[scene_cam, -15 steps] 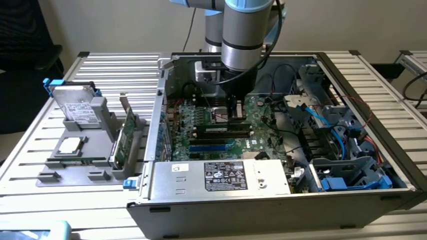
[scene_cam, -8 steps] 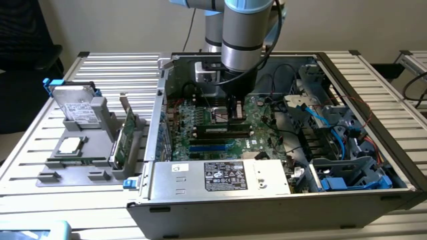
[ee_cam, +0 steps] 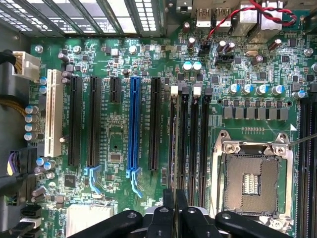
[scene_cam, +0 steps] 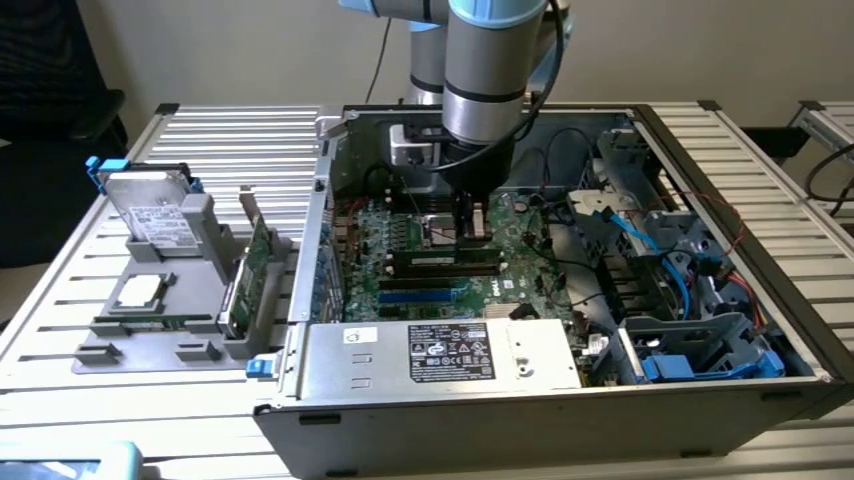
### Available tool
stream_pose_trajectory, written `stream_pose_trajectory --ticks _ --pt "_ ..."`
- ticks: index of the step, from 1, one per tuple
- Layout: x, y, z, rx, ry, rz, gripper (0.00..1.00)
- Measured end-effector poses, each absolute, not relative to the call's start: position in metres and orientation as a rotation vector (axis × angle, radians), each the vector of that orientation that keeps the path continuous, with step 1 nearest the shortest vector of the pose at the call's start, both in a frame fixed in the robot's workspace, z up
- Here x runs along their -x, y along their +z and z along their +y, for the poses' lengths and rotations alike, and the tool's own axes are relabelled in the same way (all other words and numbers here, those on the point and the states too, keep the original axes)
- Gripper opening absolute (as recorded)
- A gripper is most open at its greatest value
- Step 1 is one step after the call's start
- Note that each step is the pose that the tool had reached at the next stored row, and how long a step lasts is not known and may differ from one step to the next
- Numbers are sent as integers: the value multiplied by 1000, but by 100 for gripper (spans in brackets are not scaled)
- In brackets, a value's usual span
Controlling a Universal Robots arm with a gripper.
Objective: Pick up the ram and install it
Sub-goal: 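Insert the ram into the slot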
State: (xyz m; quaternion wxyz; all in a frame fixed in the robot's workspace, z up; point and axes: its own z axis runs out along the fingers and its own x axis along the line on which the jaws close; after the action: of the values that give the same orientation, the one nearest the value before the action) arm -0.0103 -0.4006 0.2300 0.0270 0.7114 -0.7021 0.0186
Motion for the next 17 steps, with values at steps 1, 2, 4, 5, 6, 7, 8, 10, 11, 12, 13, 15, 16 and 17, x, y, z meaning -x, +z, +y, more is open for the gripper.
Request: stream_pose_trajectory --ticks 1,2,4,5,6,7,8,10,11,12,13,15,16,17 --pt "10 230 -401 -2197 57 -2168 13" --pt "10 230 -401 -2197 57 -2168 13" --pt "10 230 -401 -2197 57 -2169 13" --pt "10 230 -401 -2197 57 -2168 13" --pt "10 230 -401 -2197 57 -2168 13" --pt "10 229 -401 -2197 57 -2169 13" --pt "10 229 -401 -2197 57 -2168 13" --pt "10 229 -401 -2197 57 -2168 13" --pt "10 229 -401 -2197 57 -2169 13" --pt "10 229 -401 -2197 57 -2168 13" --pt "10 229 -401 -2197 57 -2168 13" --pt "10 229 -401 -2197 57 -2169 13" --pt "11 229 -401 -2197 57 -2169 13" --pt "11 228 -401 -2197 57 -2169 13"
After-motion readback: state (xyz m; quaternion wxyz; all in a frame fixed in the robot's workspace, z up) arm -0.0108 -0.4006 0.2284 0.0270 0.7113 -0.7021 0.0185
